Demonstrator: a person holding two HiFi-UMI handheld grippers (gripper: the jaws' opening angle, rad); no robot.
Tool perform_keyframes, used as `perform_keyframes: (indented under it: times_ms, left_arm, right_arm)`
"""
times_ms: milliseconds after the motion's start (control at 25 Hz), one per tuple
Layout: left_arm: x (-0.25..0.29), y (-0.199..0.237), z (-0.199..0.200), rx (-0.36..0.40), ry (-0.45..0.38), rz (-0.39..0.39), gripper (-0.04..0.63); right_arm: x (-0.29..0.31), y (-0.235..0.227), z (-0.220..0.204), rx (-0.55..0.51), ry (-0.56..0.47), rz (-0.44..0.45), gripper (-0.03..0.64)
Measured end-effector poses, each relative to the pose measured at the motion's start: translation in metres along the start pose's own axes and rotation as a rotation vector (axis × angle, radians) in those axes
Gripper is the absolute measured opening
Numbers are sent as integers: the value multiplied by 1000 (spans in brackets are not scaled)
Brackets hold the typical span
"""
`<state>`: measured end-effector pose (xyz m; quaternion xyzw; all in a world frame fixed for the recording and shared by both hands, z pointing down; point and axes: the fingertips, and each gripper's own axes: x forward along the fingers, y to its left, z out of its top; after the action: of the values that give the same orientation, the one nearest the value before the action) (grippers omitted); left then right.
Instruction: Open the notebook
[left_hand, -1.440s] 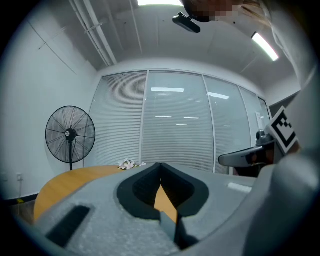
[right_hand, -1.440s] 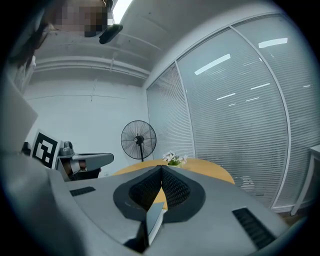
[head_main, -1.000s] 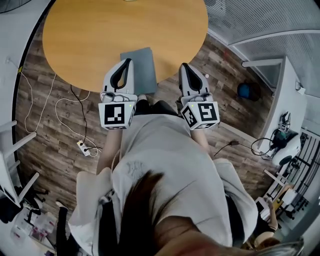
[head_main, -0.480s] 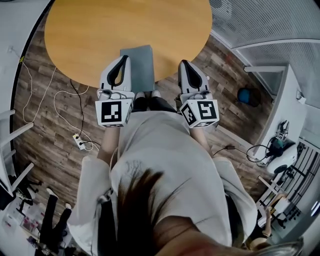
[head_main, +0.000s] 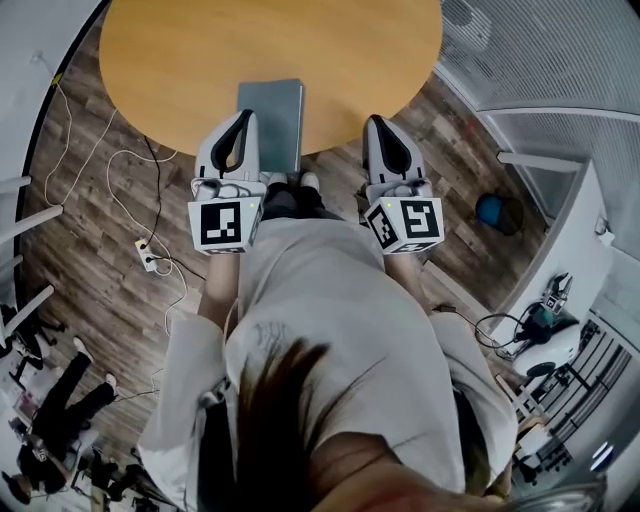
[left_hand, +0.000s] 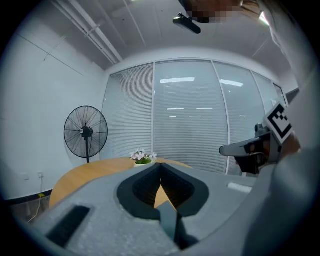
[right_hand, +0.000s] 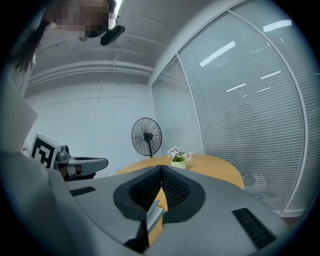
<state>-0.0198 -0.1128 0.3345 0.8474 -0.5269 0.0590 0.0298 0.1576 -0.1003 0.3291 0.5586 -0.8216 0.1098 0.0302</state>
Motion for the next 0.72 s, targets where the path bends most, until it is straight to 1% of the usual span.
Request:
perform_keyframes:
  times_ms: [120,200,360,480,640,720]
  left_arm:
    - [-6,-1,-6,-11,8,25,17]
    - [-8,-1,-7,-12,9,24,17]
    - [-11,-2,-6,19,19,-7,17]
    - [-14,-1,-9,11,36,-28,17]
    - [-13,-4,-26,18,75,-62,17]
    - [-15,-7,-41,-4,106,-78,17]
  right_arm:
    - [-2,-1,-5,-1,4,19,2]
    - [-2,-1,-7,5,3,22,2]
    - [-2,2,-6,13,2,16,2]
    - [-2,9,-5,16,5,13,2]
    - [0,14,-12,23,19,0,2]
    - [0,17,-21,31,40,-6,2]
